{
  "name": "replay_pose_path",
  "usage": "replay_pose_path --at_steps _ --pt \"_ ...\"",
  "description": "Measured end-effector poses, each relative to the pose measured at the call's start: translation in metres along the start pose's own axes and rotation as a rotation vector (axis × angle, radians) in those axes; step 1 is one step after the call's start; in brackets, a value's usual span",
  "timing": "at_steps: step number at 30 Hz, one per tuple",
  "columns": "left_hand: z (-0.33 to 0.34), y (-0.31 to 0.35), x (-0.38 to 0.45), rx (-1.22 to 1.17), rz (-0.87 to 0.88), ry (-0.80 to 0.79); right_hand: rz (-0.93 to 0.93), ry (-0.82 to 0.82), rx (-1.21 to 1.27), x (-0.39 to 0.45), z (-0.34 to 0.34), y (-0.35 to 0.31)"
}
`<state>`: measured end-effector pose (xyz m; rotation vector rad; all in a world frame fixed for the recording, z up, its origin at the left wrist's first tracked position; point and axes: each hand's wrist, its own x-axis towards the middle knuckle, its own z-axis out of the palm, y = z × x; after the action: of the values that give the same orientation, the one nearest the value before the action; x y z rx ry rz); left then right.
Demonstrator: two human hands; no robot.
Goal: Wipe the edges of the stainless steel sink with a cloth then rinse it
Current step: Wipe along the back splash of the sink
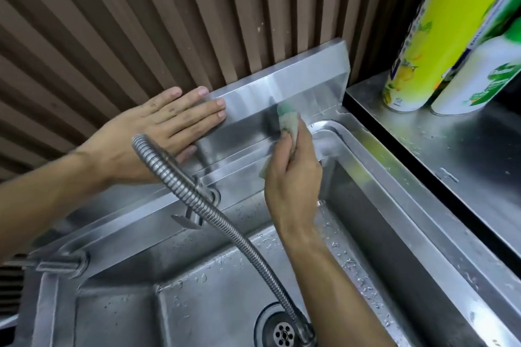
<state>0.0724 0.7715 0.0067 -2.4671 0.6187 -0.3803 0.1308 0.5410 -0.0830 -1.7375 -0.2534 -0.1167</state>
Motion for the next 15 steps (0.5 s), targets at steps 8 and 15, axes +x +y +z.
replay_pose_path --at_steps 8,15 --pt "0.005 -0.001 0.004 0.175 -0.041 0.074 -0.36 -0.208 -0.323 0.008 0.058 0.012" --pt "0.001 0.0 0.003 0.143 -0.03 0.053 -0.028 0.133 0.158 0.062 0.043 -0.016"
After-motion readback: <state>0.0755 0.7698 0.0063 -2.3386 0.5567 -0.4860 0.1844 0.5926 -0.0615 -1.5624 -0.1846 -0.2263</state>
